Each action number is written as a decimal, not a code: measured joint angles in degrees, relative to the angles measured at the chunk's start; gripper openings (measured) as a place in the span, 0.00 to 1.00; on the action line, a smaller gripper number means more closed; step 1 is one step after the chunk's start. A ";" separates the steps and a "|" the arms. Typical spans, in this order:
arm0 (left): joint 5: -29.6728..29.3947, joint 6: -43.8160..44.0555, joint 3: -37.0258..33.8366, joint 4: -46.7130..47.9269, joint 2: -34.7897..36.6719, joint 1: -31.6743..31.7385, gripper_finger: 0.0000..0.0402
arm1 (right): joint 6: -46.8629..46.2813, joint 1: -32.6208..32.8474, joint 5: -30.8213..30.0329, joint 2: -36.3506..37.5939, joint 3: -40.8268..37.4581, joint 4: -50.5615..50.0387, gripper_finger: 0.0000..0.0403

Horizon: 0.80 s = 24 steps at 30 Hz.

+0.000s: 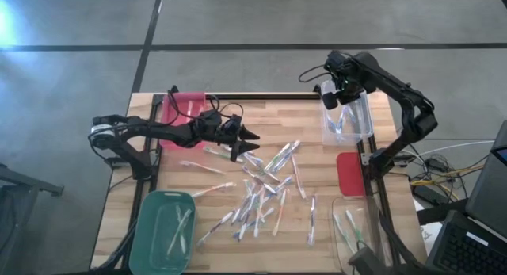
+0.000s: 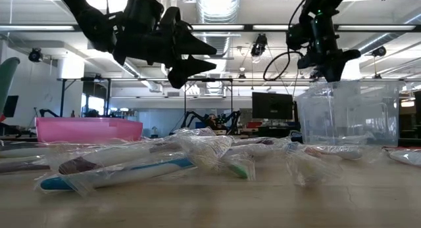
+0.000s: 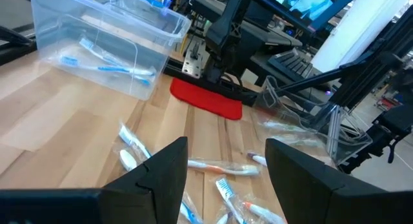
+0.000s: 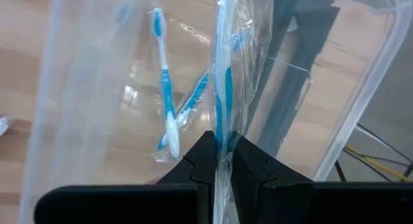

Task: Pick & Place Toothbrushes
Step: Put the blue toothbrush into the top transparent bin

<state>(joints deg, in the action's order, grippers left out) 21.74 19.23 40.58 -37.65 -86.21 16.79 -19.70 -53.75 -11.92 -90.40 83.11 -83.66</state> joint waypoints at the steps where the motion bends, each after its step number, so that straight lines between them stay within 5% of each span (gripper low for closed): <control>1: 0.00 0.01 0.00 -0.01 0.00 0.00 0.53 | -0.04 -0.52 -0.01 -0.27 0.00 0.01 0.06; 16: 0.01 0.10 0.00 0.03 0.00 -0.02 0.53 | -2.31 -1.28 0.46 -6.48 -0.66 1.05 0.06; 24: 0.02 0.08 0.00 0.04 0.00 -0.02 0.53 | -4.73 1.51 0.49 -1.17 -6.31 2.02 0.06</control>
<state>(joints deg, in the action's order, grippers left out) 21.76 19.32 40.58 -37.60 -86.21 16.78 -24.43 -52.24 -11.43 -91.56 76.80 -81.63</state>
